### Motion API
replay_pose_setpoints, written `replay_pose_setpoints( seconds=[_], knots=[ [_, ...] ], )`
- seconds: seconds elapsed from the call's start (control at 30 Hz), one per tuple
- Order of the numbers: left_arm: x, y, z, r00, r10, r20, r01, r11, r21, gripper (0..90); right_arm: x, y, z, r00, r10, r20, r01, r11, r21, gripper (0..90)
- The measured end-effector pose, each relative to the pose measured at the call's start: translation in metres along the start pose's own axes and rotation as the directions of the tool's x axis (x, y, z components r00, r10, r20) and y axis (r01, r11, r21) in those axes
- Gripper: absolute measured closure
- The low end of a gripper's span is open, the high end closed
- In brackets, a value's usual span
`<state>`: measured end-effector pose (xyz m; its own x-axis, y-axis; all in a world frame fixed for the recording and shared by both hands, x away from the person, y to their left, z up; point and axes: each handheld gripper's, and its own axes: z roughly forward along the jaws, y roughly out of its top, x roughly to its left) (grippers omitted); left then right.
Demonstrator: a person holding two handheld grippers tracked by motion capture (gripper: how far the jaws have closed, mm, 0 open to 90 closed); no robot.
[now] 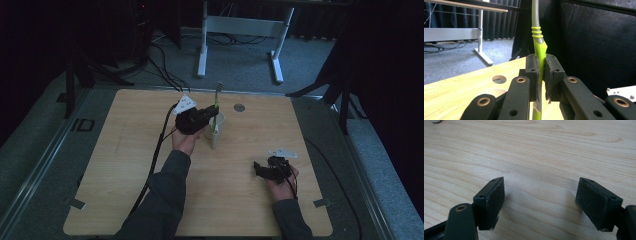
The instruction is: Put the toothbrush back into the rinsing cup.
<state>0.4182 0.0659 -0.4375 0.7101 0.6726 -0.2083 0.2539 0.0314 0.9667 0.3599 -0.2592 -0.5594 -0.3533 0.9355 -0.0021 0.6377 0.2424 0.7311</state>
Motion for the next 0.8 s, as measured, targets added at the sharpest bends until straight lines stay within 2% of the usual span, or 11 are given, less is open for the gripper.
replay_pose_setpoints(
  seconds=[0.33,0.8],
  knots=[
    [0.004,-0.006,0.008,0.9999,-0.008,-0.012,0.008,1.0000,-0.002,82.4,0.000,0.000,0.000,1.0000,-0.001,-0.002,0.001,1.000,0.001,22.8],
    [0.006,-0.012,0.015,0.9997,-0.002,-0.024,0.003,0.9998,0.020,82.3,0.000,0.000,0.000,1.0000,-0.001,-0.001,0.001,1.000,0.000,22.8]
  ],
)
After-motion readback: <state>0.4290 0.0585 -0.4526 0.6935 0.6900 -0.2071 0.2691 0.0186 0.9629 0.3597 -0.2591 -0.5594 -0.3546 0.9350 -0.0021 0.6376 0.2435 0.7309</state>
